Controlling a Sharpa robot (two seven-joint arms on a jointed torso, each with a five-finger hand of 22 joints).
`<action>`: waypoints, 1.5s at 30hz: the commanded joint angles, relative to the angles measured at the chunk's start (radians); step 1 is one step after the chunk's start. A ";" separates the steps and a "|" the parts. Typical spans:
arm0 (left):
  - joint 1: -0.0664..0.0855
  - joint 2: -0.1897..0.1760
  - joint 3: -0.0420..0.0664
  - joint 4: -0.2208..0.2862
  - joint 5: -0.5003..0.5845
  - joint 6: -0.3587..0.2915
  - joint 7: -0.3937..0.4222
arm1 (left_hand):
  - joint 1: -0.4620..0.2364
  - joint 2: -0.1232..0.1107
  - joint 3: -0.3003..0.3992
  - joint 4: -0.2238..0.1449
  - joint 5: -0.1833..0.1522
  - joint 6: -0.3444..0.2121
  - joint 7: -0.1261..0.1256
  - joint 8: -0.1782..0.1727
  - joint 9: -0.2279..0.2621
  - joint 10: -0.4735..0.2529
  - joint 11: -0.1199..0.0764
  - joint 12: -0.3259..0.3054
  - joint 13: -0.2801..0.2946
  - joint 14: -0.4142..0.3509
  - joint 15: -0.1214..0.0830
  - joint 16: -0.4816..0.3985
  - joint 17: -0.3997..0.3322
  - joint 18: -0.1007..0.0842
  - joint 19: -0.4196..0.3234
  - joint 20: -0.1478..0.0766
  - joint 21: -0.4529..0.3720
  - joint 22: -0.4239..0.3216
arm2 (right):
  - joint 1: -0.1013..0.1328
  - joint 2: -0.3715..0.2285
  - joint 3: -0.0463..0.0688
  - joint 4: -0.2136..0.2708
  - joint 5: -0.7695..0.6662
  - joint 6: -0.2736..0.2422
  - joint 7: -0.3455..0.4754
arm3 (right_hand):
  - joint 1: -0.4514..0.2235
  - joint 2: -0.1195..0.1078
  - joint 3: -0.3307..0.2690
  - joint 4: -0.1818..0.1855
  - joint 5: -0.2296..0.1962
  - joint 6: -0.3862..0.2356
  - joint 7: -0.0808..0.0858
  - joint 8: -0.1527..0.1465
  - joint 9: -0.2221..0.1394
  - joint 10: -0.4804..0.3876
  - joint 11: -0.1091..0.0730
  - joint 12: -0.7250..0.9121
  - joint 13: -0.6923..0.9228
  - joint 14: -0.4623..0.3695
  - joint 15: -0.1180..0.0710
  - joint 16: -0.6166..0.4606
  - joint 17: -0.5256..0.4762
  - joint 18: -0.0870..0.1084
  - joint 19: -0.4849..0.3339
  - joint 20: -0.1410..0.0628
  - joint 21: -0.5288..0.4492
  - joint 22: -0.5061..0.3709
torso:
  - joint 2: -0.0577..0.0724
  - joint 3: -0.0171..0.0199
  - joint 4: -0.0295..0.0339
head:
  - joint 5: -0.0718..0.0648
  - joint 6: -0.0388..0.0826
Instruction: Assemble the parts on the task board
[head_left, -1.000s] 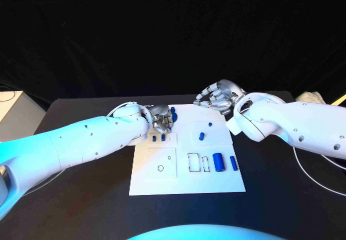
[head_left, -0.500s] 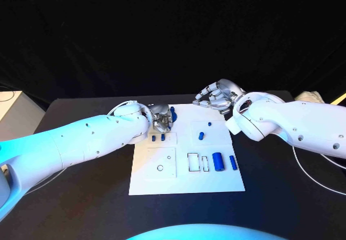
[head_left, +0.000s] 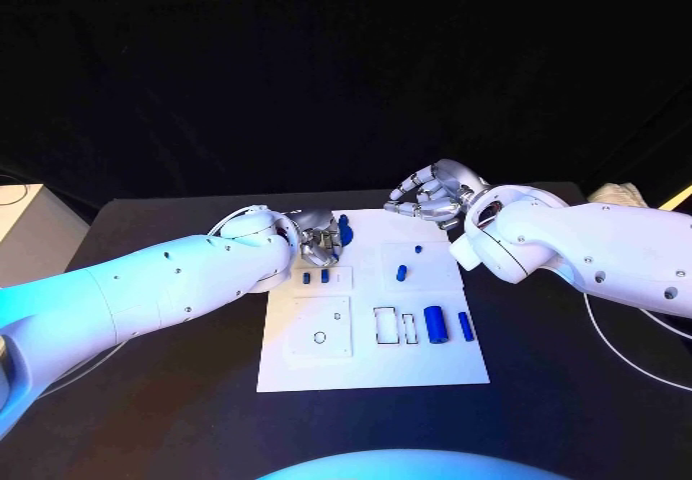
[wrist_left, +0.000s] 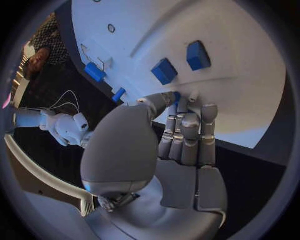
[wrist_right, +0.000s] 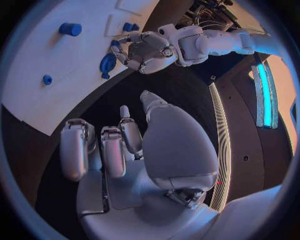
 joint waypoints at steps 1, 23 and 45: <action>0.000 -0.014 0.012 0.022 0.028 -0.046 0.041 | -0.013 0.000 -0.001 -0.007 -0.002 0.007 0.001 -0.007 0.001 0.007 0.000 -0.005 0.000 0.006 0.000 0.003 -0.001 -0.011 0.007 0.003 0.004 0.001 | -0.001 0.000 0.000 0.001 -0.010 0.009 0.007 | -0.009 0.002 0.006 -0.002 0.004 -0.005 -0.001 0.006 0.001 -0.006 -0.001 -0.001 0.028 0.083 0.002 -0.005 0.180 0.018 0.017 0.007 -0.002 0.128 | -0.001 -0.0008 0.0007 | 0.000 0.002; 0.007 -0.141 0.073 0.116 0.085 0.054 0.049 | -0.020 -0.001 0.002 -0.014 0.000 0.010 0.002 -0.015 0.001 0.015 0.000 -0.023 -0.005 0.014 0.000 0.008 0.005 -0.013 0.015 0.001 0.010 0.009 | -0.001 -0.002 0.000 -0.003 -0.010 0.009 0.007 | -0.009 0.002 0.006 -0.002 0.004 -0.005 -0.001 0.006 0.001 -0.006 -0.001 -0.001 0.028 0.083 0.002 -0.005 0.180 0.018 0.017 0.007 -0.002 0.128 | -0.005 -0.0038 0.0048 | -0.004 0.001; -0.001 -0.107 0.048 0.051 0.032 0.034 0.057 | -0.031 -0.005 -0.003 -0.014 -0.002 0.014 0.001 -0.021 0.002 0.023 0.001 -0.035 -0.008 0.012 0.001 0.009 -0.001 -0.012 0.011 0.002 0.007 0.006 | -0.001 0.001 0.000 -0.004 -0.010 0.009 0.006 | -0.009 0.002 0.006 -0.002 0.004 -0.005 -0.001 0.006 0.001 -0.006 -0.001 -0.001 0.028 0.083 0.002 -0.005 0.180 0.018 0.017 0.007 -0.002 0.128 | -0.003 -0.0024 0.0049 | 0.000 -0.006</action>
